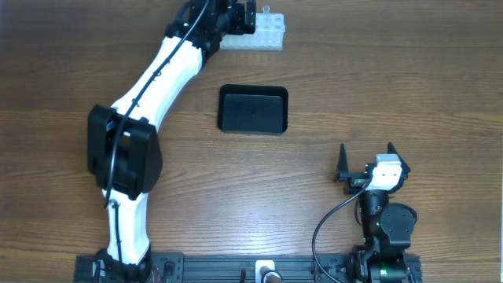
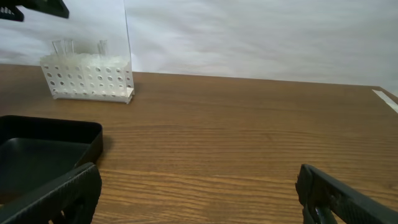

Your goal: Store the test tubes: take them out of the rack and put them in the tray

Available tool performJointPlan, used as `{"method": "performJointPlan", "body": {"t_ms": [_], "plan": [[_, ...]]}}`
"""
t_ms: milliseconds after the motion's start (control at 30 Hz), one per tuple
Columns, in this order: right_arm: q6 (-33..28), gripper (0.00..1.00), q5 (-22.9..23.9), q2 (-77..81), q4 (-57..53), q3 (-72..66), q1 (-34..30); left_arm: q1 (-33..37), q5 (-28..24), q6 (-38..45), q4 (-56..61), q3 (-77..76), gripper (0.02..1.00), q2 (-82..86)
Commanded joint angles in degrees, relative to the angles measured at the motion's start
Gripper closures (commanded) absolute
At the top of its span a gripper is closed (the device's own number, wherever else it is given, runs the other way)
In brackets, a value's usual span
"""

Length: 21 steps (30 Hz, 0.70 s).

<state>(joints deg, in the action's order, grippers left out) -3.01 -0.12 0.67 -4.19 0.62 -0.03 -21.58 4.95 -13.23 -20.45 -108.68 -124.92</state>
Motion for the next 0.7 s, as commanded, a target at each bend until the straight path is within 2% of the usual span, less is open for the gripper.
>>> {"method": "performJointPlan", "body": {"t_ms": [33, 267, 367, 700], "plan": [[0.35, 0.009, -0.68, -0.39, -0.11, -0.31, -0.11, 0.46, -0.39, 2.64, -0.2, -3.1, 0.023, -3.89], [0.35, 0.009, -0.68, -0.39, -0.11, -0.31, -0.11, 0.63, -0.37, 3.85, -0.46, -7.5, 0.023, -8.92], [0.35, 0.007, -0.68, -0.39, -0.11, -0.31, -0.11, 0.72, -0.37, 4.11, -0.39, -9.4, 0.066, -10.01], [0.37, 0.007, -0.68, -0.39, -0.11, -0.31, -0.11, 1.25, -0.37, 4.09, -0.2, -9.53, 0.082, -11.41]]}}
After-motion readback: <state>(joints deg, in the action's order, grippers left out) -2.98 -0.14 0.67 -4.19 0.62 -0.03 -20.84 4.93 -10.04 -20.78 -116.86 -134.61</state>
